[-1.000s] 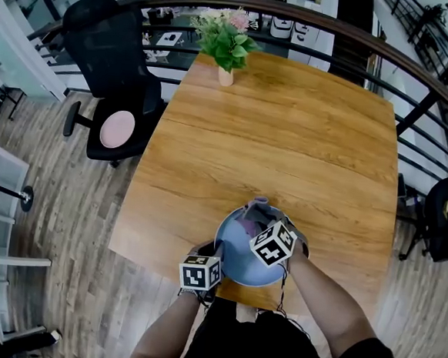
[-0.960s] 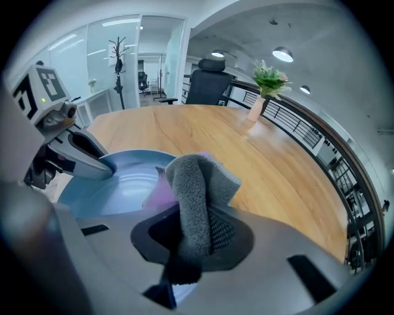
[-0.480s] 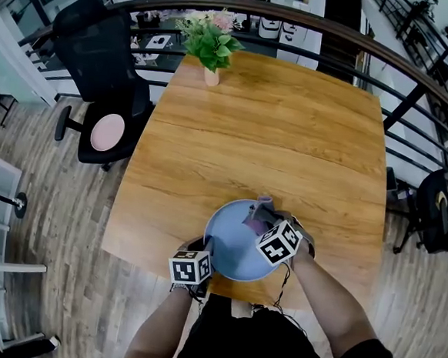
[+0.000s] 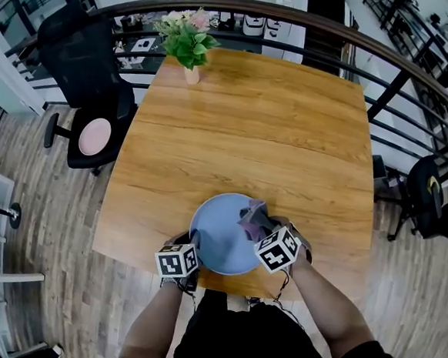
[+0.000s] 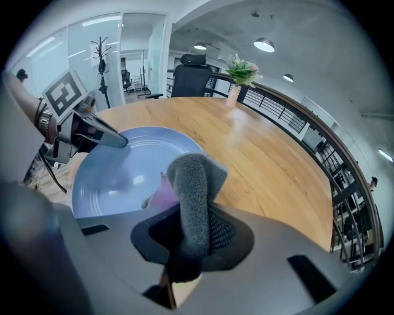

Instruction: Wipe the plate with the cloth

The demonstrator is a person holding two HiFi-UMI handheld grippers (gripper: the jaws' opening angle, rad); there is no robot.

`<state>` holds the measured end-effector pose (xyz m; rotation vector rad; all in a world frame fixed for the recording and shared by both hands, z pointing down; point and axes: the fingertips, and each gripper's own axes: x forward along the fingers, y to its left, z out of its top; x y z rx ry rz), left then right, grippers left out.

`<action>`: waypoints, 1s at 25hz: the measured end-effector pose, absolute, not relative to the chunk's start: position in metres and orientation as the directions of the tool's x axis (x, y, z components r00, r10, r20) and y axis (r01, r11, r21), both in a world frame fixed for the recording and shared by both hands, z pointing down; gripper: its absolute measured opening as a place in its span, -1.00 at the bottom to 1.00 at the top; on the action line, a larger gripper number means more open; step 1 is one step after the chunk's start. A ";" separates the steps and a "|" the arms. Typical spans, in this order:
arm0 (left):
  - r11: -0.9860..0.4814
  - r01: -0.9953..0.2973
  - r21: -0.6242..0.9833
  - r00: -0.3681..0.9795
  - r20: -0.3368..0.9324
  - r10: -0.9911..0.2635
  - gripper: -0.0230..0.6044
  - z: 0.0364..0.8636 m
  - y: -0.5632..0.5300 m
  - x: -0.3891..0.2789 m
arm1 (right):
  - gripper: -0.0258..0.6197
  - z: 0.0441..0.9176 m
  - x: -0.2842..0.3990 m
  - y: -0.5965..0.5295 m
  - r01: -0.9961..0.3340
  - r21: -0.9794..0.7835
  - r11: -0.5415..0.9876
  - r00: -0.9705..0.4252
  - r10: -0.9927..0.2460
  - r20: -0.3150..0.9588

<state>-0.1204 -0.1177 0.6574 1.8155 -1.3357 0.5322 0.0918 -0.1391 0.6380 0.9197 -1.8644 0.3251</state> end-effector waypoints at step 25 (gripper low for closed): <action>-0.115 -0.934 0.339 0.337 0.727 -0.598 -0.75 0.654 -0.119 -0.119 | -0.70 0.647 0.020 -0.040 -0.615 0.030 0.788 -0.356 -0.312 0.881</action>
